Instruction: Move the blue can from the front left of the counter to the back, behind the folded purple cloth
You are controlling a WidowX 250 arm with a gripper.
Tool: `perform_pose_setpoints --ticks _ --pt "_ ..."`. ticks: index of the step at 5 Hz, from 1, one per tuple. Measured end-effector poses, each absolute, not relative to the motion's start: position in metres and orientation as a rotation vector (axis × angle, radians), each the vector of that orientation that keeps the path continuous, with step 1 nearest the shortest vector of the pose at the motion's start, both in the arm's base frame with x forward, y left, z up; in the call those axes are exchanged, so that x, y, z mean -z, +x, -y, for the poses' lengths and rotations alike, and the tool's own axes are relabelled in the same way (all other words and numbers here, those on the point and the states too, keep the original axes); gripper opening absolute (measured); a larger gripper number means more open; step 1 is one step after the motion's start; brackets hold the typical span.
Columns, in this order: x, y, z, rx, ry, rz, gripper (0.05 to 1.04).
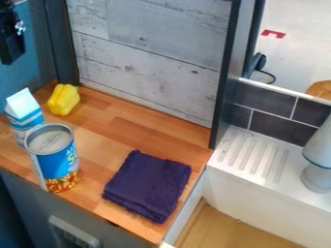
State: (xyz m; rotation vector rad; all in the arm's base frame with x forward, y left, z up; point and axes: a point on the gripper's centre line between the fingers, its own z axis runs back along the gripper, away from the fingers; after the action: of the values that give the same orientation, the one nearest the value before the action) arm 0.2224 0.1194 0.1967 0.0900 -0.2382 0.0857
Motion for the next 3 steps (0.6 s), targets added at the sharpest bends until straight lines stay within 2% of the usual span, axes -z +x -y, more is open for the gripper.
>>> perform_pose_setpoints --ticks 1,2,3 --pt "-0.191 0.221 -0.118 -0.086 0.080 0.219 1.001" --pt "-0.155 0.207 -0.120 -0.092 0.038 0.189 1.001" --pt "-0.117 0.195 -0.128 -0.150 0.107 0.167 1.001"
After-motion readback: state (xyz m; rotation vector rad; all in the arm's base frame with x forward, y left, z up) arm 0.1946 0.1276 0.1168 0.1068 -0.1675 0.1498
